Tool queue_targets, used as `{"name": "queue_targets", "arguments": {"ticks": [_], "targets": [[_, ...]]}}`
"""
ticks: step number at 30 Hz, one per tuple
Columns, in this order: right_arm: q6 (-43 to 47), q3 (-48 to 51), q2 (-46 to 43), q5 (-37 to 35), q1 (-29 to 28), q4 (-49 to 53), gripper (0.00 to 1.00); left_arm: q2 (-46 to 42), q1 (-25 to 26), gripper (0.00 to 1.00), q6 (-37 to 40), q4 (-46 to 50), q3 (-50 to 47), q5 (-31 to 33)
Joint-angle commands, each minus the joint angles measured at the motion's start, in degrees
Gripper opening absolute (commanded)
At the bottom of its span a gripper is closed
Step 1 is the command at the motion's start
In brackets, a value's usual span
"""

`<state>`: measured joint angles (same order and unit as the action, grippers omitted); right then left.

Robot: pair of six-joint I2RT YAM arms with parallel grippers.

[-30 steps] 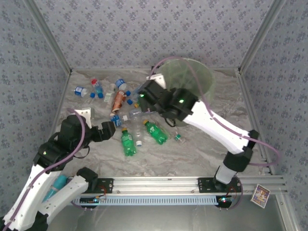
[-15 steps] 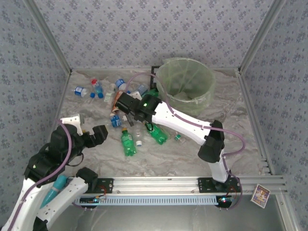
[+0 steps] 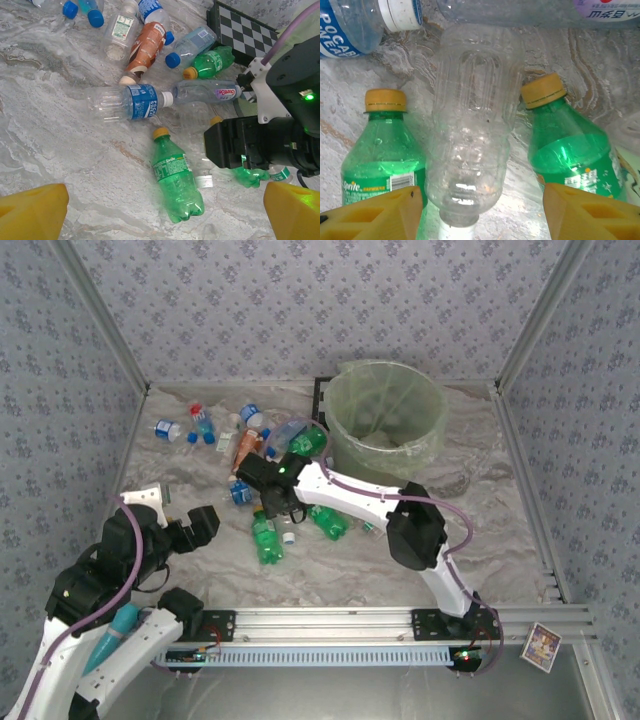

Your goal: Put the plastic bottles in the bin

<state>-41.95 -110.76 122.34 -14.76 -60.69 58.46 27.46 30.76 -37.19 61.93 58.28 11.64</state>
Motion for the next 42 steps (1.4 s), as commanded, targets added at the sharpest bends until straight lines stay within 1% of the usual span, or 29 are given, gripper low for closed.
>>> {"name": "queue_targets", "arguments": {"ticks": [1, 5, 22, 24, 26, 31, 38, 42], "targets": [[-2.5, 0.6, 2.1, 1.3, 0.7, -1.7, 0.66, 0.2, 0.3, 1.0, -0.2, -0.6, 0.4, 0.7], [-2.6, 0.8, 3.7, 2.3, 1.2, -3.3, 0.68, 0.2, 0.3, 1.0, 0.0, -0.9, 0.3, 0.6], [-3.5, 1.2, 9.2, 4.9, 2.6, -5.8, 0.66, -0.2, 0.3, 1.0, 0.4, -0.2, 0.6, 0.8], [-3.5, 1.2, 9.6, 4.7, 2.7, -5.5, 0.68, -0.4, 0.3, 1.0, 0.3, -0.1, 0.5, 0.8], [-3.5, 1.3, 9.7, 4.2, 2.7, -5.4, 0.71, -0.6, 0.3, 1.0, 0.2, 0.1, 0.5, 0.9], [-3.2, 1.4, 9.5, 3.8, 2.4, -6.0, 0.72, -0.9, 0.3, 1.0, 0.1, 0.4, 0.5, 0.7], [-2.7, -0.8, 8.9, 2.3, 2.1, -4.0, 0.66, -1.2, 0.3, 1.0, 0.1, 0.7, 1.0, 0.8], [-2.1, -1.9, 7.1, 0.4, 1.7, -2.4, 0.65, -1.4, 0.2, 1.0, 0.0, 0.5, 1.2, 0.8]]}}
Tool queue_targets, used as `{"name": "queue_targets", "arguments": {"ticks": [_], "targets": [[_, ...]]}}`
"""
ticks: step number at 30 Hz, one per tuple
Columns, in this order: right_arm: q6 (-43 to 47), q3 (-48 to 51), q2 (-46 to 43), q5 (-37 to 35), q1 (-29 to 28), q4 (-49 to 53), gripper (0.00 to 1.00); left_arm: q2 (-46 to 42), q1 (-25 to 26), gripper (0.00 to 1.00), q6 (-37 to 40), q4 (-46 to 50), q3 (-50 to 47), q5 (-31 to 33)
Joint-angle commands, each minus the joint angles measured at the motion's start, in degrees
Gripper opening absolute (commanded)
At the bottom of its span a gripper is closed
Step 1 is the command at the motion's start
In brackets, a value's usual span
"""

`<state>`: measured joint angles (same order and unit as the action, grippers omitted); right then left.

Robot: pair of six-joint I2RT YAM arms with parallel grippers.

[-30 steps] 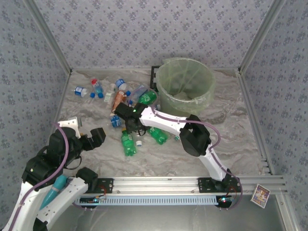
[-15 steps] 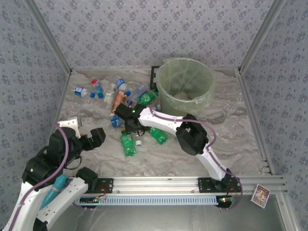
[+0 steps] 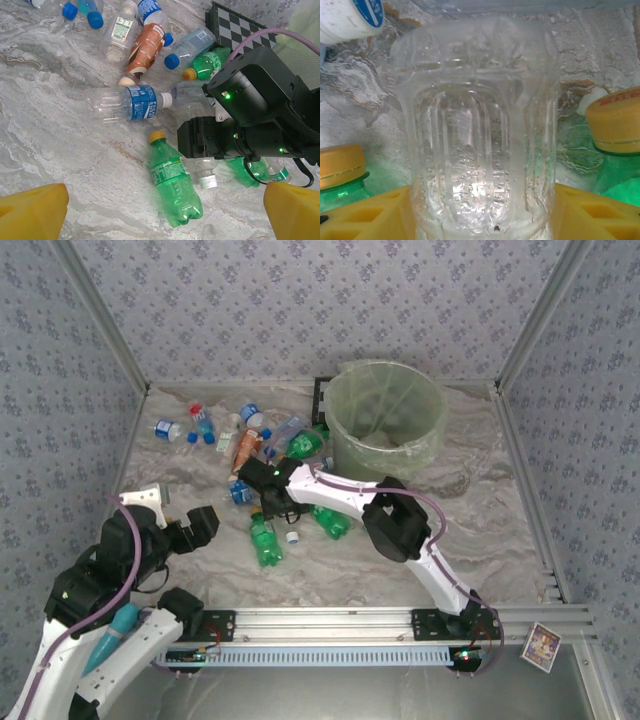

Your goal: Put the plastic bottles in the bin

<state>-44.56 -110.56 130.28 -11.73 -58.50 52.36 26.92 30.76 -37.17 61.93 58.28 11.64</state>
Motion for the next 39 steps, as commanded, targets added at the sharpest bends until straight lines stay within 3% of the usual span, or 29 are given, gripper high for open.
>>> {"name": "queue_targets", "arguments": {"ticks": [1, 11, 18, 25, 31, 39], "targets": [[0.6, -2.4, -1.4, -3.1, -0.5, 4.1, 0.65, -0.8, 0.2, 1.0, 0.1, 0.4, 1.3, 0.8], [2.9, -6.2, -10.8, -9.0, -1.0, 10.1, 0.64, -1.0, 0.3, 1.0, 0.3, -1.2, 2.2, -0.5], [7.3, -17.2, -15.0, -13.3, -0.7, 17.5, 0.64, -0.4, 0.3, 1.0, 0.7, -4.1, 2.1, -2.4], [12.7, -24.3, -20.7, -16.2, 1.4, 18.6, 0.65, 0.3, 0.2, 1.0, 1.0, -6.1, 2.6, -3.5], [11.1, -26.0, -27.0, -14.1, 8.4, 18.7, 0.65, 1.1, 0.3, 1.0, 1.8, -7.3, 3.1, -5.2], [3.8, -9.4, -40.5, -7.0, 21.4, 9.4, 0.62, 2.6, 0.3, 1.0, 3.9, -13.0, 4.3, -15.0]]}}
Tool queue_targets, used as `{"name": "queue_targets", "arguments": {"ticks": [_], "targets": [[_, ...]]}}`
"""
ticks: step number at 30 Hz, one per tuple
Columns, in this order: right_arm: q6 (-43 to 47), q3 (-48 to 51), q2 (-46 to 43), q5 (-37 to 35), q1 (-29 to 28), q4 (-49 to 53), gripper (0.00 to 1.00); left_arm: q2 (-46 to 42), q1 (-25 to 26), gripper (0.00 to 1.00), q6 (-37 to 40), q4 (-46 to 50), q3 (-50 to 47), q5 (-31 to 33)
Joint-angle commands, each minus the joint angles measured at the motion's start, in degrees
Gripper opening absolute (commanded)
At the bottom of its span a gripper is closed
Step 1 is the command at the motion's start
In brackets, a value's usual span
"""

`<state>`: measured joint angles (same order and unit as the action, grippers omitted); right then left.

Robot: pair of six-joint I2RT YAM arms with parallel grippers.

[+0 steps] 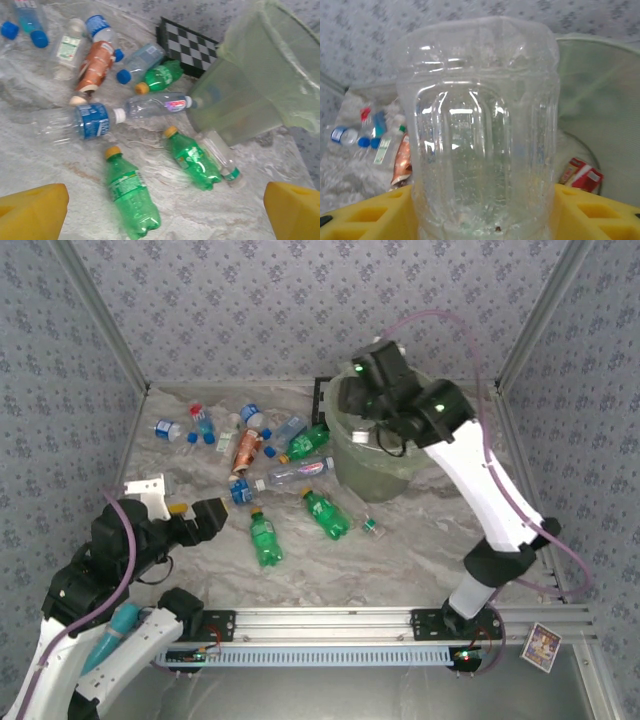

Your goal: Put the plastic bottles in the bin

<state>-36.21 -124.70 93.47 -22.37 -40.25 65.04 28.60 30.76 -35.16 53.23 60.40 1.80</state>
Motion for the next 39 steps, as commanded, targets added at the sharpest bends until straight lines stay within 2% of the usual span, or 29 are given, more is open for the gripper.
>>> {"name": "queue_targets", "arguments": {"ticks": [1, 7, 17, 25, 31, 36, 38, 39], "targets": [[-5.6, 6.7, -5.1, 4.4, 4.8, -4.3, 0.61, 1.2, 0.2, 1.0, 2.2, -4.6, 2.3, -5.7], [-9.5, 15.2, -10.0, 8.8, 12.8, -7.5, 0.61, 1.8, 0.3, 1.0, 2.8, -5.1, 2.2, -6.9], [-11.5, 16.8, -9.2, 13.0, 19.6, -8.7, 0.62, 2.5, 0.3, 1.0, 2.9, -4.9, 2.6, -7.6], [-13.7, 18.9, -7.3, 14.8, 21.4, -11.0, 0.62, 2.4, 0.2, 1.0, 3.2, -4.3, 2.6, -7.6], [-14.6, 19.9, -6.7, 12.4, 21.5, -10.1, 0.65, 2.1, 0.3, 1.0, 3.2, -3.8, 2.5, -7.4], [-15.1, 20.3, -7.0, 11.5, 21.5, -9.8, 0.72, 1.9, 0.3, 1.0, 3.8, -3.7, 2.5, -7.3], [-15.2, 20.2, -7.2, 10.7, 21.6, -9.8, 0.82, 2.4, 0.3, 1.0, 4.1, -3.9, 2.7, -7.3], [-15.2, 20.2, -7.4, 9.9, 21.5, -10.1, 0.95, 2.8, 0.3, 1.0, 4.1, -4.0, 2.9, -7.4]]}}
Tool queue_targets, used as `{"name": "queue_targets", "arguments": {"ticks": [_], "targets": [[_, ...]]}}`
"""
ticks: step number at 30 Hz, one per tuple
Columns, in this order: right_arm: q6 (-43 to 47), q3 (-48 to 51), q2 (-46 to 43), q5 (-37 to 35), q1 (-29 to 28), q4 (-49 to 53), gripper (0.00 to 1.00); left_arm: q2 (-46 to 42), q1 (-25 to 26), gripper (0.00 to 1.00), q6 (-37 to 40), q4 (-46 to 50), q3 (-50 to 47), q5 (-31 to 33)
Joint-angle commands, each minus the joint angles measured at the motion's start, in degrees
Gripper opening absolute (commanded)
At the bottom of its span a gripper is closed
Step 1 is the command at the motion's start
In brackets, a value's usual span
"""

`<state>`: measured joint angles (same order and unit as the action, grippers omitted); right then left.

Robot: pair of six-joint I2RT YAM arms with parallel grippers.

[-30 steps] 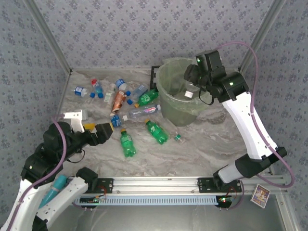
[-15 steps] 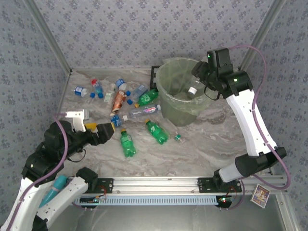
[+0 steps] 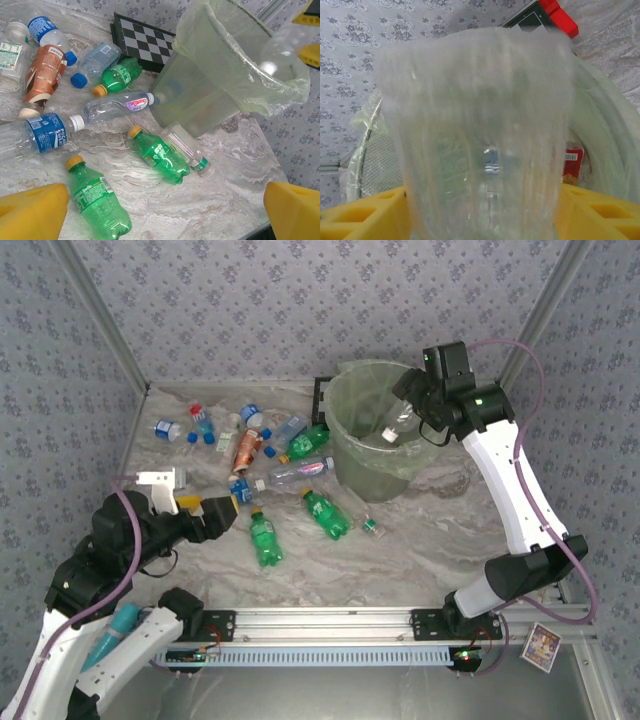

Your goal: Put the plastic bottles in the bin

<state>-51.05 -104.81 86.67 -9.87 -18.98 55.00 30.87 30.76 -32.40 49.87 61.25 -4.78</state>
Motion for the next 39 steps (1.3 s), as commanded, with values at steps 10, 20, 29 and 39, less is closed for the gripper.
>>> {"name": "queue_targets", "arguments": {"ticks": [10, 20, 29, 39], "targets": [[0.6, 1.0, -5.9, -3.5, -1.8, 0.7, 1.0, 3.7, 0.3, 1.0, 0.5, -0.2, 3.0, -2.1], [5.0, 9.5, -16.1, -1.2, -4.6, 0.3, 1.0, 8.5, 0.3, 1.0, -3.3, -0.2, 2.5, -3.7], [14.0, 18.8, -23.7, 4.5, -5.0, -2.8, 1.0, 12.2, 0.3, 1.0, -13.3, -3.7, -2.7, 0.2], [21.8, 25.6, -26.7, 12.0, -5.1, -8.7, 1.0, 18.2, 1.7, 1.0, -22.4, 0.5, -6.0, 7.2]]}}
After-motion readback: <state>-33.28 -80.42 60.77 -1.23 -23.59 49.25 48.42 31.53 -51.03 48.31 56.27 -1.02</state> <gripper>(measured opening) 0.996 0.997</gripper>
